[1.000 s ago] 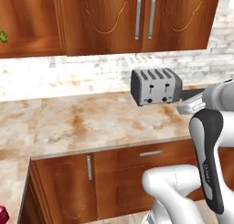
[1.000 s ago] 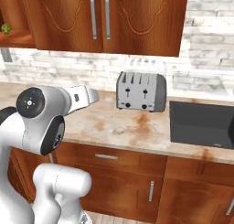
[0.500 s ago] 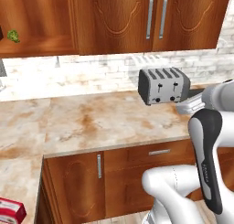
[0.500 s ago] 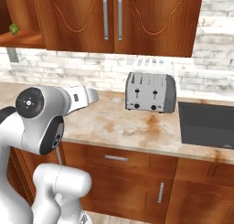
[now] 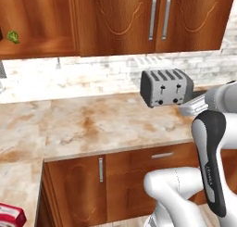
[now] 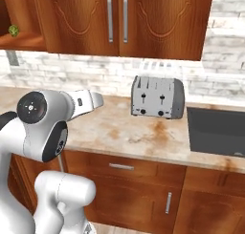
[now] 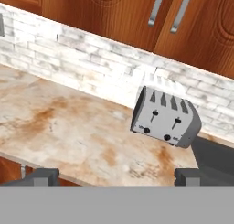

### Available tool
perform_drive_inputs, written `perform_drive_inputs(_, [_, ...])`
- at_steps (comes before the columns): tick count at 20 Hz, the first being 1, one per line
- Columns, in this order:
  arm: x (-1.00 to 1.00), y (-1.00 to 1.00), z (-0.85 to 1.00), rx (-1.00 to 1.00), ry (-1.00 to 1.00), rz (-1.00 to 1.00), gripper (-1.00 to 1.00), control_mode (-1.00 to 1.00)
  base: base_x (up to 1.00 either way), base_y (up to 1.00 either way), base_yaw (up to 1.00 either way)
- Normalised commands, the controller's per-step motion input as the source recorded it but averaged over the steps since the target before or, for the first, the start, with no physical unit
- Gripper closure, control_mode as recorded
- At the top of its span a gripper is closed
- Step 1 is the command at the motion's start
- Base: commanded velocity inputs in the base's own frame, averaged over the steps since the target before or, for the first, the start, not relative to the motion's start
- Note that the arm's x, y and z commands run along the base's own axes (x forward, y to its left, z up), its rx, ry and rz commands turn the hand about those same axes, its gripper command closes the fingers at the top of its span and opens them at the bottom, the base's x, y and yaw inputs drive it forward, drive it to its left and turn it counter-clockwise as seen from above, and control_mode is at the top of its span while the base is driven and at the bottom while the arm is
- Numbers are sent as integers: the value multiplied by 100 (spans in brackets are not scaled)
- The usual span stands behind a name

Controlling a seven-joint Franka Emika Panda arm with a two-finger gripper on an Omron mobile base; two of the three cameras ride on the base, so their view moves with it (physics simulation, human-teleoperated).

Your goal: Pick the canned food and boxed food from the counter and place them in the cabinets closest to them.

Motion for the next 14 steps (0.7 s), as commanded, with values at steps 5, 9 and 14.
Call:
perform_drive_inputs(5, [0,0,0,0,0,0,-100,100,45,11,0])
perform_drive_inputs(9, [0,0,0,0,0,0,-100,100,49,13,0])
perform_drive_inputs(14, [0,0,0,0,0,0,-100,100,46,12,0])
